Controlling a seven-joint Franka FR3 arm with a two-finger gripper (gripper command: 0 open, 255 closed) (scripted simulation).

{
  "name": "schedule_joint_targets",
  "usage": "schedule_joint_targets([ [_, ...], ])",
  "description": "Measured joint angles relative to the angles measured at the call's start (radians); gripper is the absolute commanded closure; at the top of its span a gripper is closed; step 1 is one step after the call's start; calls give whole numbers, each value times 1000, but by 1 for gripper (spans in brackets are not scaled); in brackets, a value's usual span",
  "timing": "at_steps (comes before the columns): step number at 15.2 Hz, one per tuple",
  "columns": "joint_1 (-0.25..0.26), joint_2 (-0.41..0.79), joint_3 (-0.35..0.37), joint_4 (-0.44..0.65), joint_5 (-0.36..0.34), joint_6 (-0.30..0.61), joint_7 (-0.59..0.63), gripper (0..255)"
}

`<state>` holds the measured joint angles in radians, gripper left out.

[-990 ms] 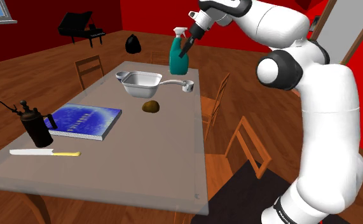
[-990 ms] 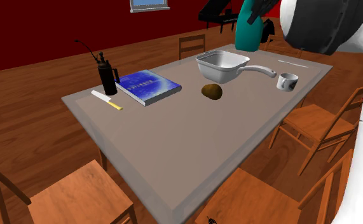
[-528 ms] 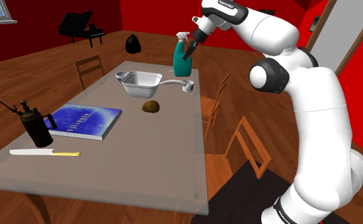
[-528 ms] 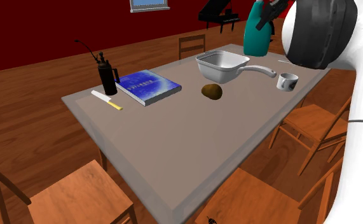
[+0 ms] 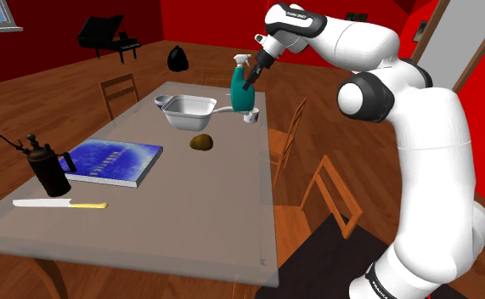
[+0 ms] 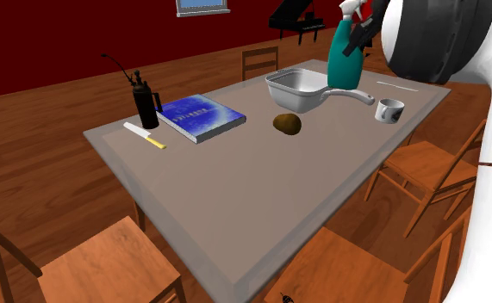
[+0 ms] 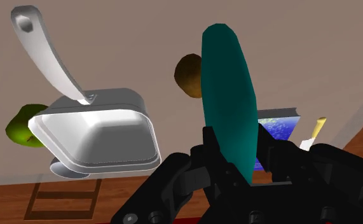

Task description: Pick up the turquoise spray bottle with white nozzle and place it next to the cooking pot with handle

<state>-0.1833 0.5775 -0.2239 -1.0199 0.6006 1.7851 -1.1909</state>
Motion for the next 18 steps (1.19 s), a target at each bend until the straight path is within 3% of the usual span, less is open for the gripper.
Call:
schedule_joint_targets([
  [18, 31, -22, 10, -268, 33, 220, -116, 255],
])
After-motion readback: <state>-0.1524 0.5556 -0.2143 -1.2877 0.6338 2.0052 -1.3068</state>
